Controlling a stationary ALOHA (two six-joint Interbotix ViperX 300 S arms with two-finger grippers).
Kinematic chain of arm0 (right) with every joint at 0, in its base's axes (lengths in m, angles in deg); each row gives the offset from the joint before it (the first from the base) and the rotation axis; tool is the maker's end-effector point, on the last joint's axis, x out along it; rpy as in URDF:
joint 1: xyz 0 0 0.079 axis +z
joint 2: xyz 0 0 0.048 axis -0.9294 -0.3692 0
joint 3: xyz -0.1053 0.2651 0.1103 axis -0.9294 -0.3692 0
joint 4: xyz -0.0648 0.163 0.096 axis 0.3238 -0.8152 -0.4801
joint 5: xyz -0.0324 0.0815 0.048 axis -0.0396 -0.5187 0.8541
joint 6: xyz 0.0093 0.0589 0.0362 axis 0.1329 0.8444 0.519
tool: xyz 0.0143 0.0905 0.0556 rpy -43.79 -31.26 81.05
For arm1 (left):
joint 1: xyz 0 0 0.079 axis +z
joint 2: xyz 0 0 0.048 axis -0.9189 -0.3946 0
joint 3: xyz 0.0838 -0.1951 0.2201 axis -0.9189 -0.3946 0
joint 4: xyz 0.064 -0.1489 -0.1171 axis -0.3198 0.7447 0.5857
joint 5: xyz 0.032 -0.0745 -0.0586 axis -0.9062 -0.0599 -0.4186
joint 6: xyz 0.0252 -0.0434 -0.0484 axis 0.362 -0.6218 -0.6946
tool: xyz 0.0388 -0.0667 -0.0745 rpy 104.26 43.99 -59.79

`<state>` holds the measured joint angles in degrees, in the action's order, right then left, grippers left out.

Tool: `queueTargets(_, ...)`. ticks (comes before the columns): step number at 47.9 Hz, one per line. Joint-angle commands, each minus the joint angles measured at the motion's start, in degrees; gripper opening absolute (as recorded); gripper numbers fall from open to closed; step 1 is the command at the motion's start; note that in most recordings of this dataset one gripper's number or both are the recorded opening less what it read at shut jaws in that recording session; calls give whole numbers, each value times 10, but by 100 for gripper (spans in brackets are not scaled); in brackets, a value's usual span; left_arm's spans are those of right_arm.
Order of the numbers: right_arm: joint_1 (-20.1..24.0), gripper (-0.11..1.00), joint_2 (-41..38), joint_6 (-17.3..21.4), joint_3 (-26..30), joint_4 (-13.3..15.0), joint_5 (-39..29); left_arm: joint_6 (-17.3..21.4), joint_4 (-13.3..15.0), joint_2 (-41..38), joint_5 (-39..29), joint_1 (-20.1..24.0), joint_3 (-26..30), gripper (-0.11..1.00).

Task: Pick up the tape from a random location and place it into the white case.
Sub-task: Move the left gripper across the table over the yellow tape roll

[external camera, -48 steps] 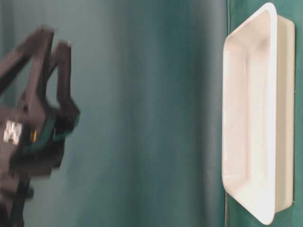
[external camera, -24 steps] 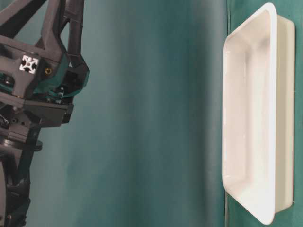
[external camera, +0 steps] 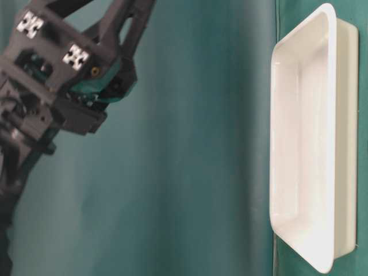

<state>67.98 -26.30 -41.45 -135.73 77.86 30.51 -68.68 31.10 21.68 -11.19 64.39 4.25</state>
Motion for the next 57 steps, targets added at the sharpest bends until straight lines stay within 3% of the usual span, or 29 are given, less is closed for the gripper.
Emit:
queueTargets(1,0,92,-3,0,13,0,-3,-5,0,-3,-61,1,50,100)
queueTargets(11,-1,92,-3,0,14,0,-5,-10,0,-36,-186,1,124,100)
queueTargets(16,0,92,-3,0,14,0,-5,-12,0,-45,-217,1,143,100)
queueTargets(57,0,92,-3,0,15,0,-11,-13,-2,-46,-215,1,135,100)
